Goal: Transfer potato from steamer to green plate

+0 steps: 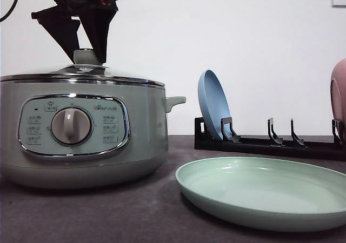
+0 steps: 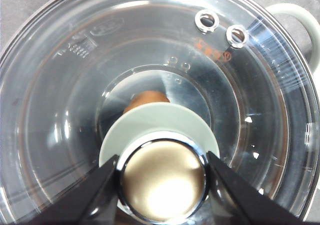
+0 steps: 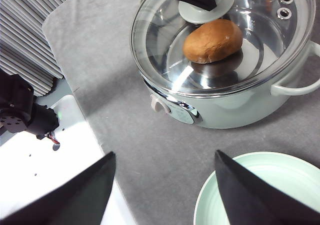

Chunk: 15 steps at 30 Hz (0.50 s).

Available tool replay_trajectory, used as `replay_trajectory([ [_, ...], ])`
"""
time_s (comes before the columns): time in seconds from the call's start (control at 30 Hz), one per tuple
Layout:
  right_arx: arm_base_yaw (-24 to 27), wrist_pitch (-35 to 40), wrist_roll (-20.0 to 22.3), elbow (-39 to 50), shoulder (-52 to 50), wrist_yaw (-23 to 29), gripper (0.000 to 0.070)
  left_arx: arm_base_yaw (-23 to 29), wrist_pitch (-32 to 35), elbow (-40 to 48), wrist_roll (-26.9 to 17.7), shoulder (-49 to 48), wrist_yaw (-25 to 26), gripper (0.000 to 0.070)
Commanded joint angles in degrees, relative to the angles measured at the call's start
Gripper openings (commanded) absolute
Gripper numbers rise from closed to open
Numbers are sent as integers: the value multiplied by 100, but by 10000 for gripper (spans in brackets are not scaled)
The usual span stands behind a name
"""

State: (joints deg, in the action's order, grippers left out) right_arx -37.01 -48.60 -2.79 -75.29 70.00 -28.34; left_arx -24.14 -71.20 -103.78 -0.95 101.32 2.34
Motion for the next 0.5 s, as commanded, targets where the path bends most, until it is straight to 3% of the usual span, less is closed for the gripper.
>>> replay_trajectory([
  [0.0, -31, 42, 64, -101, 70, 4, 392, -26, -11, -152, 52, 118, 36, 10],
  [0.47, -31, 42, 53, -101, 70, 4, 392, 54, 78, -160, 48, -198, 36, 1],
])
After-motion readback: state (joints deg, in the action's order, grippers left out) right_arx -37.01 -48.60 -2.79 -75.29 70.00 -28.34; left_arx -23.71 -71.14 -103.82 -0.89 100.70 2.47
